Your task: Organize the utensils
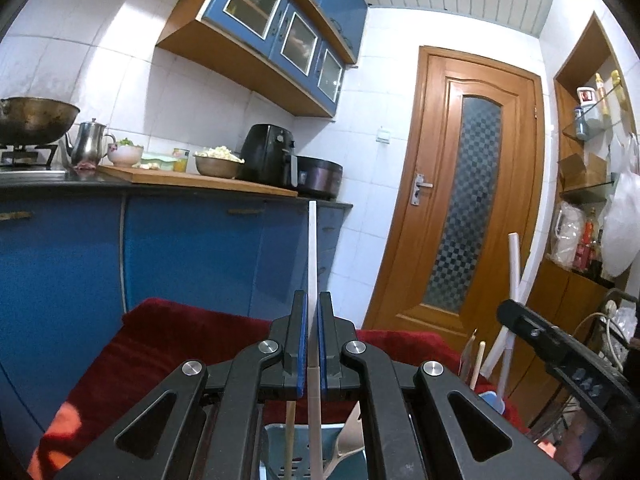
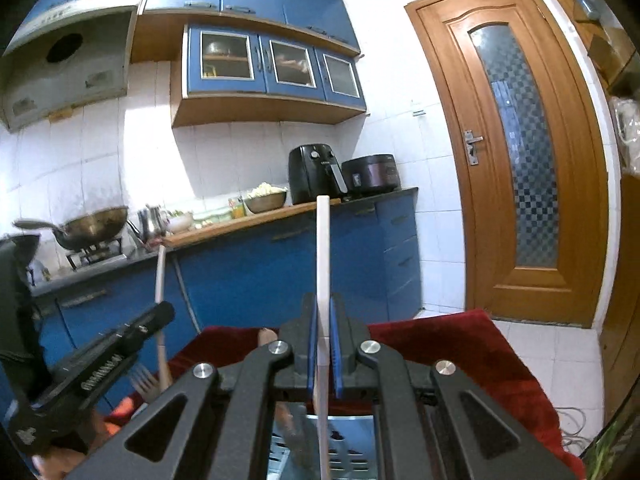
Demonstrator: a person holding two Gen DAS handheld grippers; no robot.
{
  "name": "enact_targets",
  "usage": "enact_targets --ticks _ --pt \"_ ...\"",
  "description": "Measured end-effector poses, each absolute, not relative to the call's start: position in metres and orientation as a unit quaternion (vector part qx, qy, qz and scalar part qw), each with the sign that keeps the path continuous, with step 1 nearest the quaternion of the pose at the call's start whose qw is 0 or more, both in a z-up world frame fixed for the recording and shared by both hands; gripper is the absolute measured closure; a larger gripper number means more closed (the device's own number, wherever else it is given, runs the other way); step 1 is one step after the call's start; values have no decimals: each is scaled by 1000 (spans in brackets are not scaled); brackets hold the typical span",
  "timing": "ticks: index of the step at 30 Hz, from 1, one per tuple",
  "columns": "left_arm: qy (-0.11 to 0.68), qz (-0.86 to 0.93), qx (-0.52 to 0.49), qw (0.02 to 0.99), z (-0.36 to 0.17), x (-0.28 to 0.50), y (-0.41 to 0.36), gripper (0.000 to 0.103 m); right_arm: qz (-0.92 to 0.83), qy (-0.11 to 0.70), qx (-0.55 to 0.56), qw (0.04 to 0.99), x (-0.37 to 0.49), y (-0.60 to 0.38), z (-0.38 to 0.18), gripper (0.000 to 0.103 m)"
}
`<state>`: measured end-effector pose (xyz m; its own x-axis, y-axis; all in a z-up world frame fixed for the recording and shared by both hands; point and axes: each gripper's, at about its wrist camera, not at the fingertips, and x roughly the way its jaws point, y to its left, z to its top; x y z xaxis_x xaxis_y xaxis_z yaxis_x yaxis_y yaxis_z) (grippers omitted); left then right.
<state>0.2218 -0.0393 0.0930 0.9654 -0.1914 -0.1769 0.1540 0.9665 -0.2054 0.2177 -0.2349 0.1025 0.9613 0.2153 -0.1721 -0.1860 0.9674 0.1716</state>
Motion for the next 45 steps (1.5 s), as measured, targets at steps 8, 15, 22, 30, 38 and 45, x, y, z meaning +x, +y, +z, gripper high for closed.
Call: enact_targets --ticks 8,15,22,30,38,45 --pt "106 -89 -75 988 91 219 -48 98 111 115 65 985 219 -235 89 95" --pt "124 -96 -74 985 95 208 -46 73 124 118 73 982 204 -236 94 75" --pt "140 -87 -68 984 101 183 -41 69 133 107 77 982 177 -238 110 75" --pt "165 -76 -65 981 109 150 -30 69 139 114 75 981 143 -233 121 75" --pt "177 -69 -50 980 112 111 -26 69 149 136 76 977 106 -227 117 73" --pt "196 -71 -54 977 104 75 -23 69 150 162 76 972 71 -225 100 72"
